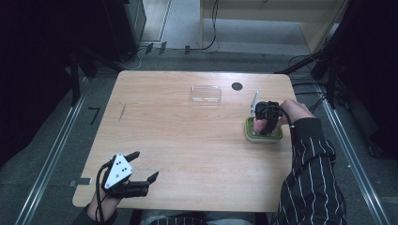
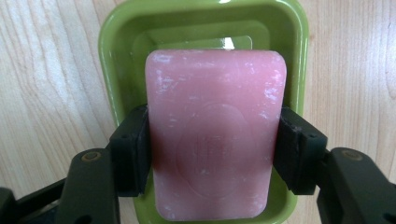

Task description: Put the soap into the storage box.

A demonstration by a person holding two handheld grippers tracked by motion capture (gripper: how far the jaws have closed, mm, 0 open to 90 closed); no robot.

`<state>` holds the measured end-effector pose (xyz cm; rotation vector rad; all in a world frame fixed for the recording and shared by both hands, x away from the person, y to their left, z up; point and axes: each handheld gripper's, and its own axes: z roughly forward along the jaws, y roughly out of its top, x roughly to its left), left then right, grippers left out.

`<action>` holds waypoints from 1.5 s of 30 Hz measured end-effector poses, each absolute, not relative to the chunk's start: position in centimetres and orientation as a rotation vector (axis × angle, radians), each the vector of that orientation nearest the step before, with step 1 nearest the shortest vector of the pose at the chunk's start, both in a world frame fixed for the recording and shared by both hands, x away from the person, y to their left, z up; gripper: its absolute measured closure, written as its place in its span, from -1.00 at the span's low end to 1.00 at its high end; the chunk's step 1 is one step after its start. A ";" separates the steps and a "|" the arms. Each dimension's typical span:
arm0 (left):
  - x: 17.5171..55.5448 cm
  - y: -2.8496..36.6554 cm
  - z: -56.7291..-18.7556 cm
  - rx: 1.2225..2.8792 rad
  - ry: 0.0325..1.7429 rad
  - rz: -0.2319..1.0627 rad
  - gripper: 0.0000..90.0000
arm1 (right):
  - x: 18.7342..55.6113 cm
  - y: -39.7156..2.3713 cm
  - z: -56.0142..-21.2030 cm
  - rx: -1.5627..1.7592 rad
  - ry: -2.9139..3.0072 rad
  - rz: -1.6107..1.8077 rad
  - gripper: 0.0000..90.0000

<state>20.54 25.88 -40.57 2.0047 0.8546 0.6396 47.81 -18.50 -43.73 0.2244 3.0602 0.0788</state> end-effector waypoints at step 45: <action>20.5 25.9 -40.6 2.009 0.853 0.642 -0.69 | 48.2 -18.2 -44.6 0.267 3.070 -0.002 -0.17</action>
